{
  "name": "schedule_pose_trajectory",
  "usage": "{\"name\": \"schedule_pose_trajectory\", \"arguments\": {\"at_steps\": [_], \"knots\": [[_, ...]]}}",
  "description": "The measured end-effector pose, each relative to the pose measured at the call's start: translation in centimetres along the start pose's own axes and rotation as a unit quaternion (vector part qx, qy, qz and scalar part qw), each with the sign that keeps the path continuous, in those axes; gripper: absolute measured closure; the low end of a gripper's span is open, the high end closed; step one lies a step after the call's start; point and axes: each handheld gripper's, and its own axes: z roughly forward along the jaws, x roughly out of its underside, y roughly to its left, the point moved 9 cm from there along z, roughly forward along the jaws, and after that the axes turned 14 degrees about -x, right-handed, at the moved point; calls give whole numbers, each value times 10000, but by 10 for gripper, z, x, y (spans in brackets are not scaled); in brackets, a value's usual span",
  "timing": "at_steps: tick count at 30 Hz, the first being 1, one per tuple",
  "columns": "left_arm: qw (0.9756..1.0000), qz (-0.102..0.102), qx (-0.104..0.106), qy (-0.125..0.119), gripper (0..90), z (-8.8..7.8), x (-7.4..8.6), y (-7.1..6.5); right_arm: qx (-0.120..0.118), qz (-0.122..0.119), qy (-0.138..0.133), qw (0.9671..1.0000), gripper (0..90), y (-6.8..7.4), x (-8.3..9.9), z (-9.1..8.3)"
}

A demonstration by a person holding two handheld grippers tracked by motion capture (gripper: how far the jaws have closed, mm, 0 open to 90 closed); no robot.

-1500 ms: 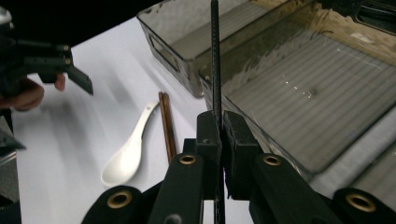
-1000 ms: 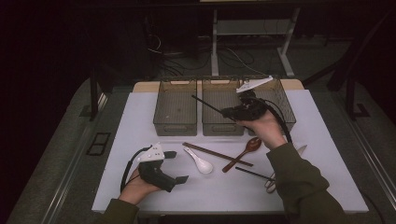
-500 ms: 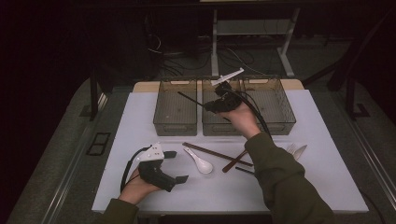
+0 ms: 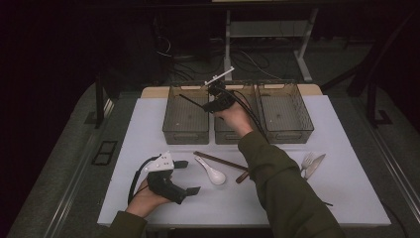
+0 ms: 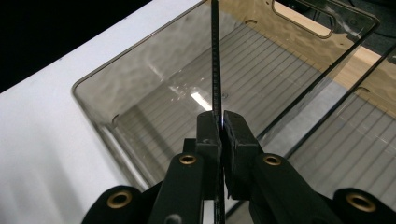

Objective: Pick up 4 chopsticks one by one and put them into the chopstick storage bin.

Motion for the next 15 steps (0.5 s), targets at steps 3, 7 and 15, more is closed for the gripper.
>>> {"name": "schedule_pose_trajectory", "arguments": {"at_steps": [3,7,15], "knots": [[10000,3,19,-9,0,0,0,-1,60,24,25,10000,849,-4,-4,9],[10000,23,36,-21,0,0,-1,-1,134,105,75,9998,849,-9,-8,22],[10000,-11,55,-50,0,-1,-2,0,219,212,193,9993,849,-12,-18,46]]}}
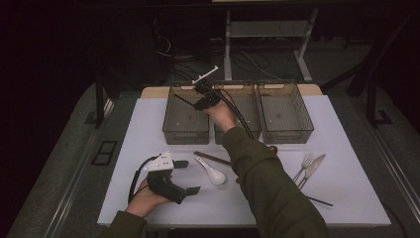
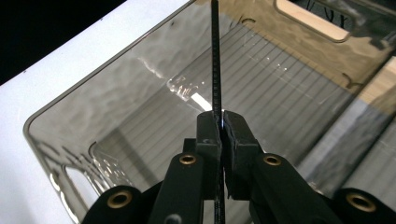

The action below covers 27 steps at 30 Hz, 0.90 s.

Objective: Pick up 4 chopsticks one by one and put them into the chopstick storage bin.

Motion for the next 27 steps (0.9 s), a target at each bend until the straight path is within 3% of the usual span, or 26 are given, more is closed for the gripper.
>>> {"name": "schedule_pose_trajectory", "arguments": {"at_steps": [10,17,27], "knots": [[10000,-15,13,-11,0,-1,0,1,64,81,218,9997,848,-2,3,24],[10000,-3,15,-19,0,-1,-1,0,101,34,209,9997,837,-1,2,25],[10000,-5,19,-34,0,-1,-1,0,80,-22,37,10000,734,1,-3,19]]}}
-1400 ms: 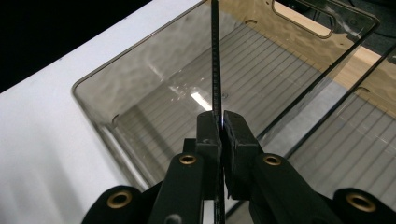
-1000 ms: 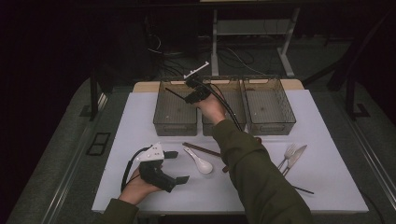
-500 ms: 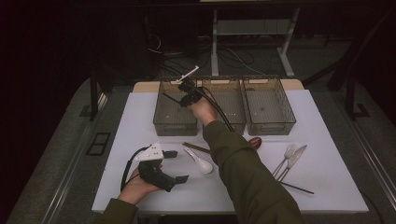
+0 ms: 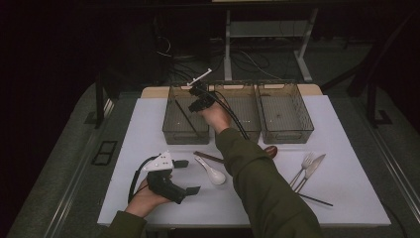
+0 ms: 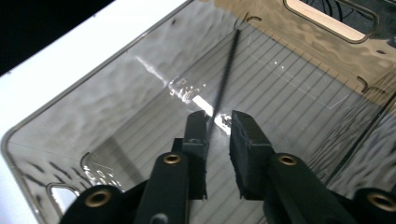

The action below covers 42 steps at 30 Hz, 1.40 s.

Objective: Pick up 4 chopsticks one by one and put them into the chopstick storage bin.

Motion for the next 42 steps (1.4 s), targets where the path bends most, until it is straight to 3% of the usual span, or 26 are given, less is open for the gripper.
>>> {"name": "schedule_pose_trajectory", "arguments": {"at_steps": [6,15,26,34,42], "knots": [[10000,-4,-9,4,0,0,0,1,-117,-22,-39,9999,578,1,0,-9],[10000,19,-49,35,0,1,2,2,-433,-288,-89,9986,454,10,7,-47],[9999,-33,-68,73,0,2,3,2,-396,-592,-74,9974,378,16,43,-92],[9999,-26,-99,104,0,3,4,2,-756,-668,-305,9944,297,20,69,-119],[9998,4,-140,138,0,4,5,3,-788,-833,-457,9923,267,18,95,-148]]}}
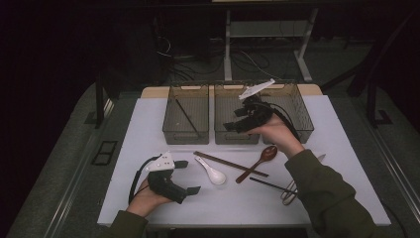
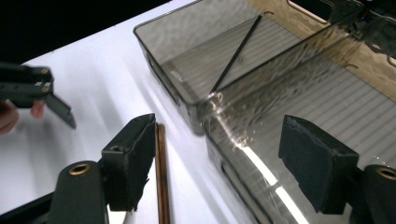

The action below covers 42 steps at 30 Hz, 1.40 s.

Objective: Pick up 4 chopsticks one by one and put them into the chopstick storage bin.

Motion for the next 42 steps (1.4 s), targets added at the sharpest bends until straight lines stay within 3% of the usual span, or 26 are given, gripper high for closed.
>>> {"name": "schedule_pose_trajectory", "arguments": {"at_steps": [13,20,31,42], "knots": [[10000,-21,-96,-9,0,1,0,1,47,-180,160,9997,186,8,49,-35],[9999,-3,-123,7,0,3,1,1,149,-301,484,9983,113,10,77,-51],[9999,25,-151,-7,0,3,1,2,160,-471,1145,9922,128,22,118,-69],[9999,14,-152,31,0,3,2,2,142,-211,892,9957,148,23,151,-89]]}}
